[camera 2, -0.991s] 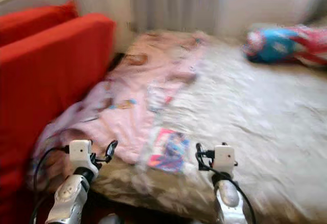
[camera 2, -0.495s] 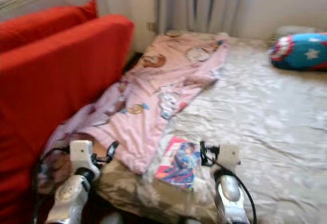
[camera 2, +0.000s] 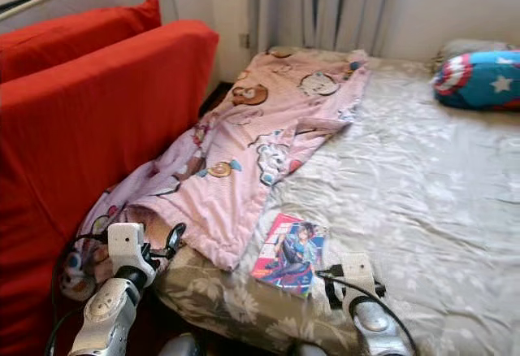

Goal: Clean up the room

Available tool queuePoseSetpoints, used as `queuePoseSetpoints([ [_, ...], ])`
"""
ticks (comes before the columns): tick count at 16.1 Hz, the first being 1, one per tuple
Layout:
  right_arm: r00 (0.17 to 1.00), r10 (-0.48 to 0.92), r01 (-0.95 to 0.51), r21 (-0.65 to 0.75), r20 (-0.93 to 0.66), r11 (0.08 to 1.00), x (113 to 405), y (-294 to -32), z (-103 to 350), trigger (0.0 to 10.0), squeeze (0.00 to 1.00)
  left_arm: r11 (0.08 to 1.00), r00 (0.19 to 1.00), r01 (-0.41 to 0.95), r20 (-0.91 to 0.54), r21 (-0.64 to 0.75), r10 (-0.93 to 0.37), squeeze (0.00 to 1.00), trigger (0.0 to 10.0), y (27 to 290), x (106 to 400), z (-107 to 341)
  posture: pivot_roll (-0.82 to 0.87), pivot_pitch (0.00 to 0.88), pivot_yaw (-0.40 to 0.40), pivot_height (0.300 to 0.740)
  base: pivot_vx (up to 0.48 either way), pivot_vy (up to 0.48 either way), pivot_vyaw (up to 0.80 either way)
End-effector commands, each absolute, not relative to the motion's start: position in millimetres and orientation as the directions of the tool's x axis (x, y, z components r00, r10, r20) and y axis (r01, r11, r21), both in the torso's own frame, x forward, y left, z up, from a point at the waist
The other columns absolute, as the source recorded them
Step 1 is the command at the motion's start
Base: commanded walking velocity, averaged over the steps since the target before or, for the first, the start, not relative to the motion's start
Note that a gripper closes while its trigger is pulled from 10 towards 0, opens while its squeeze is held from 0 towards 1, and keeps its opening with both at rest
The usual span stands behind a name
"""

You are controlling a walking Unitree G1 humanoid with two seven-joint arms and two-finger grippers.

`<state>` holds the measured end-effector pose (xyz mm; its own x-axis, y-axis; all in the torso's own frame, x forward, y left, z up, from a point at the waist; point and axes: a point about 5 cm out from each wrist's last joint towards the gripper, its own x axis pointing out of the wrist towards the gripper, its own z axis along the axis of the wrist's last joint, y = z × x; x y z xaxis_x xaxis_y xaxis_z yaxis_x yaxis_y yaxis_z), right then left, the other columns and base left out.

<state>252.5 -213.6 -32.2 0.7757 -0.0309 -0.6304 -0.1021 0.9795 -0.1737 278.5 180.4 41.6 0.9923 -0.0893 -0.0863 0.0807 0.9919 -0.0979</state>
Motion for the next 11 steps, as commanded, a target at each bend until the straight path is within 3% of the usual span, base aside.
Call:
queuePoseSetpoints([
  [1,0.776,0.035,-0.212,-0.208,-0.629,0.955,258.0,-212.8,-27.3,10.0,0.0,0.993,0.991,0.081,-0.103,-0.082,-0.089,0.0,10.0,183.1,275.1,39.9,0.03,0.054,-0.009,0.645,0.0,0.0,0.0],
  [2,0.756,0.066,-0.302,-0.257,-0.651,0.918,256.9,-219.2,-26.3,10.0,0.0,0.994,0.99,0.079,-0.107,-0.079,-0.087,0.0,10.0,184.6,273.8,39.2,0.03,0.058,-0.008,0.645,0.0,0.0,0.0],
  [4,0.738,0.06,-0.328,-0.279,-0.672,0.902,258.0,-232.7,-22.5,10.0,0.0,0.994,0.99,0.079,-0.11,-0.076,-0.087,0.0,10.0,185.7,272.5,39.0,0.03,0.061,-0.005,0.645,0.0,0.0,0.0],
  [5,0.729,0.066,-0.343,-0.28,-0.681,0.897,258.2,-238.7,-20.4,10.0,0.29,0.994,0.99,0.081,-0.112,-0.075,-0.089,0.0,10.0,185.7,272.2,39.0,0.03,0.062,-0.001,0.645,0.0,0.0,0.0],
  [6,0.716,0.06,-0.395,-0.333,-0.696,0.856,257.7,-244.2,-19.1,10.0,0.69,0.994,0.989,0.083,-0.113,-0.074,-0.091,0.0,10.0,185.2,272.4,39.1,0.03,0.062,0.0,0.645,0.0,0.0,0.0],
  [7,0.676,0.065,-0.48,-0.372,-0.734,0.794,254.5,-247.0,-21.0,10.0,0.59,0.993,0.989,0.088,-0.113,-0.073,-0.096,0.0,10.0,184.5,272.6,39.7,0.03,0.066,0.005,0.645,0.0,0.0,0.0],
  [8,0.654,0.061,-0.526,-0.395,-0.754,0.753,253.1,-247.6,-22.4,10.0,0.0,0.993,0.989,0.092,-0.113,-0.072,-0.099,0.0,10.0,184.2,272.8,40.2,0.03,0.068,0.007,0.645,0.0,0.0,0.0],
  [9,0.636,0.045,-0.562,-0.421,-0.771,0.712,252.6,-248.6,-23.3,10.0,0.0,0.993,0.988,0.096,-0.113,-0.07,-0.103,0.0,10.0,184.3,272.7,40.9,0.05,0.073,0.008,0.645,0.0,0.0,0.0],
  [11,0.639,0.024,-0.543,-0.428,-0.769,0.723,254.9,-248.9,-22.4,10.0,0.0,0.993,0.988,0.097,-0.111,-0.068,-0.104,0.0,10.0,185.2,271.8,42.0,0.06,0.082,0.009,0.645,0.0,0.0,0.0],
])
